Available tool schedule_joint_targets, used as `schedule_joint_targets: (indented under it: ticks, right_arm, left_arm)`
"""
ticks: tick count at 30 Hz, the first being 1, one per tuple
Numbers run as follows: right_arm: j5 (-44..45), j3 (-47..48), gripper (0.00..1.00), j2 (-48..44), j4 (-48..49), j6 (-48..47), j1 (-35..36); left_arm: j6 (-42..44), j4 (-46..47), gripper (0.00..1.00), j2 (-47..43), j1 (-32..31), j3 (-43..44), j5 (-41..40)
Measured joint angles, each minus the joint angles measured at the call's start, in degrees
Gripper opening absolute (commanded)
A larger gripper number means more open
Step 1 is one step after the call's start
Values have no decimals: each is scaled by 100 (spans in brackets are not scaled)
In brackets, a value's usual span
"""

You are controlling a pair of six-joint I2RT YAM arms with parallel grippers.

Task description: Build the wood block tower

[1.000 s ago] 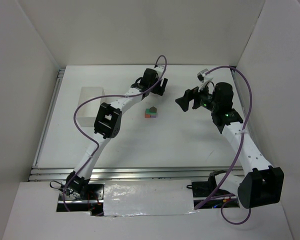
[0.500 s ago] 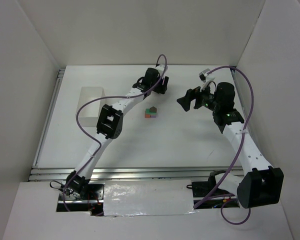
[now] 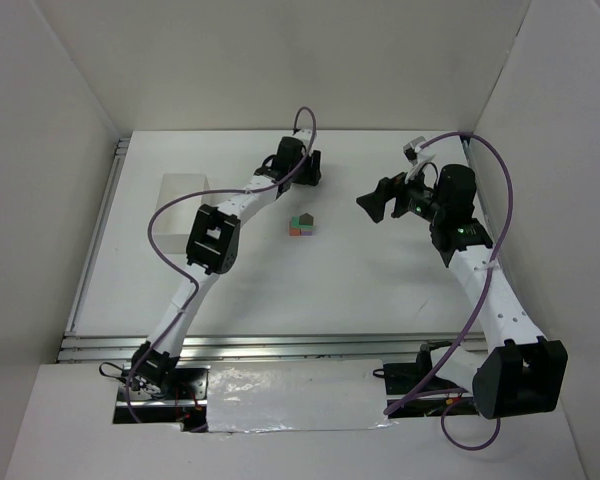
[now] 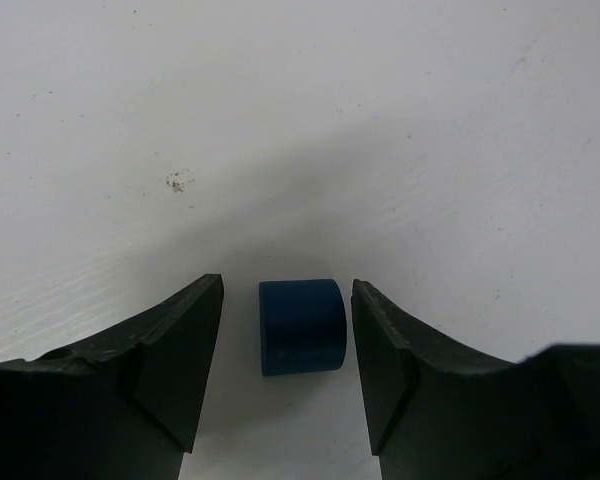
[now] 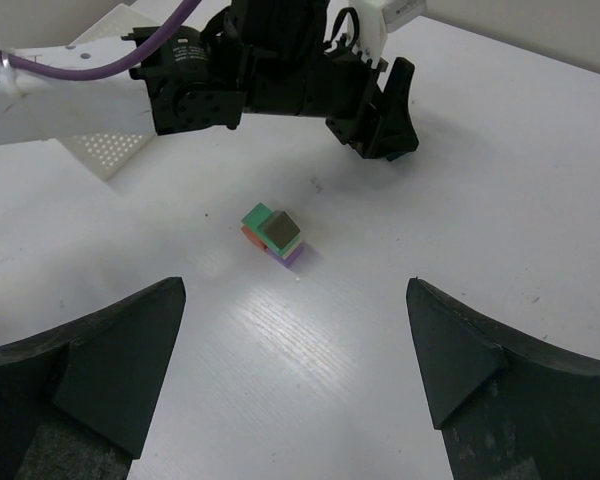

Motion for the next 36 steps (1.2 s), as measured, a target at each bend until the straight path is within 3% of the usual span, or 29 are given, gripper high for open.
schedule_joint_targets:
  ticks: [7,13,16,19,20,30,36]
  right_arm:
    - [-70,2,100,0,0,0,-20]
    - [-109,2,100,4,0,0,-20]
    - [-136,4,100,9,0,0,-20]
    - [-166,4,100,11,0,0,-22]
    - [-179,4,100,11,0,2,-22]
    - [-391,4,100,61,2,2,-26]
    - [-634,4,100,59,26,-26,-31]
  left_arm:
    - [131,44,70,-105,-74,-184,-9]
    - [125,2,50,-212,-149,-354,-105]
    - [127,4,50,-238,-157,-396,-146]
    - [125,9,45,-245,-166,-409,-175]
    - [125,4,39,-251,-168,-411,-181]
    - [317,-2,24,-662,-188,-984,-116]
    - [835,-166,16,-1700,-186,-1770,238]
